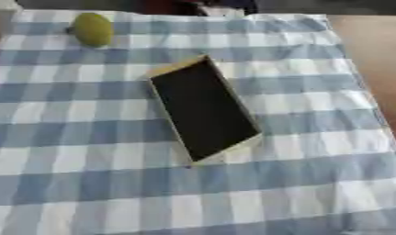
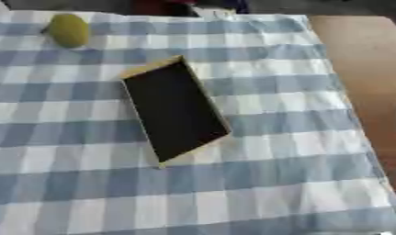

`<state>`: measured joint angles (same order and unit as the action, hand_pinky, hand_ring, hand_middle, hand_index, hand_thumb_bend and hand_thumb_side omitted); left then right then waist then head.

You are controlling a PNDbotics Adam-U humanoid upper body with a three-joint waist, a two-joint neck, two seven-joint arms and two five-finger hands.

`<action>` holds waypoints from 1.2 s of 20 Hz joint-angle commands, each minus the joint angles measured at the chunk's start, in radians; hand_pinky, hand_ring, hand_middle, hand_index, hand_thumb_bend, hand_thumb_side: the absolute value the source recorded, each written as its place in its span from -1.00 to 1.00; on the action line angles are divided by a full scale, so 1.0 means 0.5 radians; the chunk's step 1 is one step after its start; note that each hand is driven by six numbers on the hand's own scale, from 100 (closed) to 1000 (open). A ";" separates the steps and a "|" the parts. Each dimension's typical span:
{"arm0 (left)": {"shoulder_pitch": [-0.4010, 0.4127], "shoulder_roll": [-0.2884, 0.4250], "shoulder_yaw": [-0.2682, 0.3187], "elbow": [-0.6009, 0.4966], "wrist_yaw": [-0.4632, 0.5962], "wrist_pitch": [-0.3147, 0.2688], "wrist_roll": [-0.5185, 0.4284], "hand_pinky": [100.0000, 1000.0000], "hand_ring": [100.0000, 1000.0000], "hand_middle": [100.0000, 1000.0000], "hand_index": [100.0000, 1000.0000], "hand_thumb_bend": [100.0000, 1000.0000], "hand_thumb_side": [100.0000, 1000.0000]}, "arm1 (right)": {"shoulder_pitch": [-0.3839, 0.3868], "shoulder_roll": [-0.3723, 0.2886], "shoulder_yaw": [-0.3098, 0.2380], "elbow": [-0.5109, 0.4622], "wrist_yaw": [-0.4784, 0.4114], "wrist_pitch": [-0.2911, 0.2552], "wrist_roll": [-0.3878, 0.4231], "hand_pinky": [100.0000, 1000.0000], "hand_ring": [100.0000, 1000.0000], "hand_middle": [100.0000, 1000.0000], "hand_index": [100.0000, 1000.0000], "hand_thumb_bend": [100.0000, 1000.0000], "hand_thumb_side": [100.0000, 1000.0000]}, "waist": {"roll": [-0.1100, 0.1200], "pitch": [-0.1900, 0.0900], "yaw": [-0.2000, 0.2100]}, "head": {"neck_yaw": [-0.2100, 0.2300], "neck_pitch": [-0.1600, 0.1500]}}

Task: Pick up objects on the table and place them in the box.

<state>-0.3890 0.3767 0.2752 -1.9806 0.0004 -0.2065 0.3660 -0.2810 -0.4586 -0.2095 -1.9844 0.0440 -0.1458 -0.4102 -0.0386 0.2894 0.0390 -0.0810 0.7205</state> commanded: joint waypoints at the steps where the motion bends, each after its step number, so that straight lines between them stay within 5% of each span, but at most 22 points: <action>1: -0.020 0.031 0.018 -0.039 -0.010 0.002 -0.003 0.20 0.19 0.23 0.44 -0.33 -0.44 | -0.015 -0.040 -0.020 -0.031 -0.011 -0.006 0.004 0.54 0.21 0.16 0.28 -1.00 0.13 | 0.002 -0.029 0.000 | -0.004 -0.006; 13: -0.034 0.076 0.008 -0.039 -0.013 0.017 -0.010 0.20 0.20 0.24 0.45 -0.34 -0.45 | -0.018 -0.043 -0.016 -0.031 -0.013 -0.008 0.010 0.54 0.22 0.16 0.28 -1.00 0.13 | 0.004 -0.029 -0.003 | 0.000 -0.004; 18: -0.143 0.274 -0.033 0.078 -0.042 0.080 -0.029 0.20 0.21 0.26 0.46 -0.36 -0.47 | -0.021 -0.046 -0.011 -0.031 -0.015 -0.008 0.016 0.54 0.22 0.16 0.28 -1.00 0.13 | 0.018 -0.029 -0.022 | 0.019 0.002; 24: -0.385 0.563 -0.105 0.499 -0.089 0.069 -0.056 0.20 0.28 0.32 0.49 -0.36 -0.46 | -0.025 -0.051 0.000 -0.031 -0.018 -0.005 0.029 0.54 0.22 0.16 0.28 -1.00 0.13 | 0.043 -0.029 -0.053 | 0.053 0.006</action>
<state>-0.5643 0.5973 0.2260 -1.7608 -0.0376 -0.1708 0.3411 -0.2821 -0.4587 -0.2081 -1.9844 0.0411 -0.1467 -0.3993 -0.0185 0.2902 0.0121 -0.0595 0.7206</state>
